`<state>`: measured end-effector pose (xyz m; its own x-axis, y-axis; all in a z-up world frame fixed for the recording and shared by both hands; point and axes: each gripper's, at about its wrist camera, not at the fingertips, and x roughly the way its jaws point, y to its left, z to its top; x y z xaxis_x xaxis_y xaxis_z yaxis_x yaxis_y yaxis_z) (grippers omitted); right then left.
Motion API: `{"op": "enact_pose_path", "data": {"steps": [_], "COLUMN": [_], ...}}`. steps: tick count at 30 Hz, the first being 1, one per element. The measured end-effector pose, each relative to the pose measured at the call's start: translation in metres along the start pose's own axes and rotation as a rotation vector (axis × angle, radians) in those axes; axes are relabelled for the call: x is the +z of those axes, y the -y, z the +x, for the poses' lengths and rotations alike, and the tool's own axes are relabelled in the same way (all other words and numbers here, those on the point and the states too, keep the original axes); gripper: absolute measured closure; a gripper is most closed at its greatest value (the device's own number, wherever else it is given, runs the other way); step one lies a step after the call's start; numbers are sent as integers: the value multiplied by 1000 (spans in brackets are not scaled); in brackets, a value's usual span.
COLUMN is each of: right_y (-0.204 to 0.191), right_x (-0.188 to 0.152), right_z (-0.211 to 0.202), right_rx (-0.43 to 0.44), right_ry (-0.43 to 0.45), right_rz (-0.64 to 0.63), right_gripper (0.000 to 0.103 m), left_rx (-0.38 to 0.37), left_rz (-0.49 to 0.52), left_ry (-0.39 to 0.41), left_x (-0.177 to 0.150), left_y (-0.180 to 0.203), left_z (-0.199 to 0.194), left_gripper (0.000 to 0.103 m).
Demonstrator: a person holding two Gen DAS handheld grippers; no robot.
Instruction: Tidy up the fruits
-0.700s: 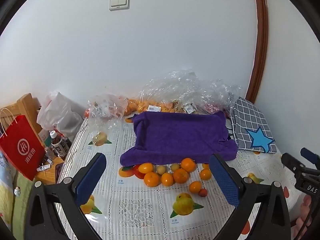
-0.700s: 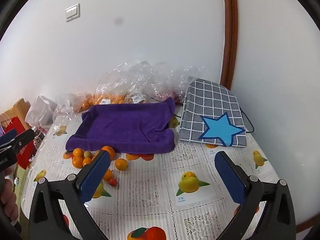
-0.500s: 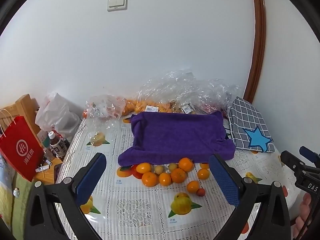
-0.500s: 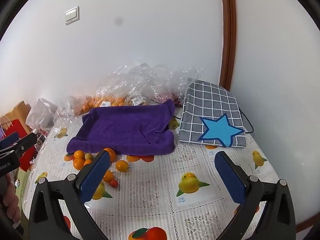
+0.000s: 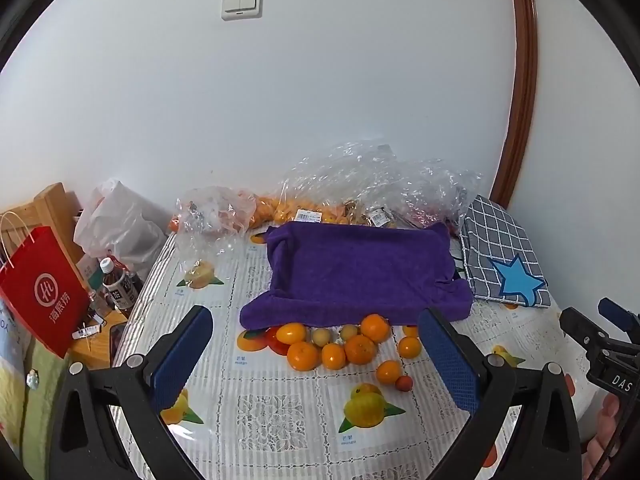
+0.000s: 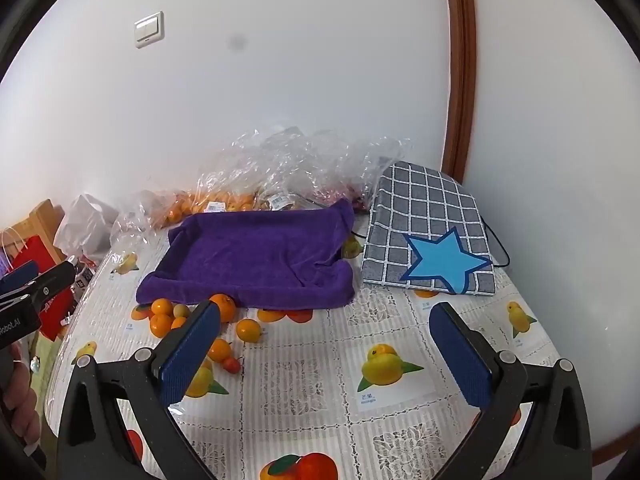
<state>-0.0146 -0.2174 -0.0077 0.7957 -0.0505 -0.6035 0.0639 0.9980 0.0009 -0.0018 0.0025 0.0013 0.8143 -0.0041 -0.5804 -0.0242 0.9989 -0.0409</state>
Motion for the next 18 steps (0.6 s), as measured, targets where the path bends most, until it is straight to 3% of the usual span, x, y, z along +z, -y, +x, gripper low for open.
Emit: {"op": "enact_pose_path", "data": {"steps": [18], "right_y": [-2], "right_x": [1], "right_z": [-2], "right_rx": [5], "right_ry": [13], "right_rz": [-1], "right_gripper": [0], "left_rx": [-1], "left_rz": [-1], "left_ry": [2], "left_x": [-1], "left_y": [-1], "left_z": [0], "left_gripper": [0]}}
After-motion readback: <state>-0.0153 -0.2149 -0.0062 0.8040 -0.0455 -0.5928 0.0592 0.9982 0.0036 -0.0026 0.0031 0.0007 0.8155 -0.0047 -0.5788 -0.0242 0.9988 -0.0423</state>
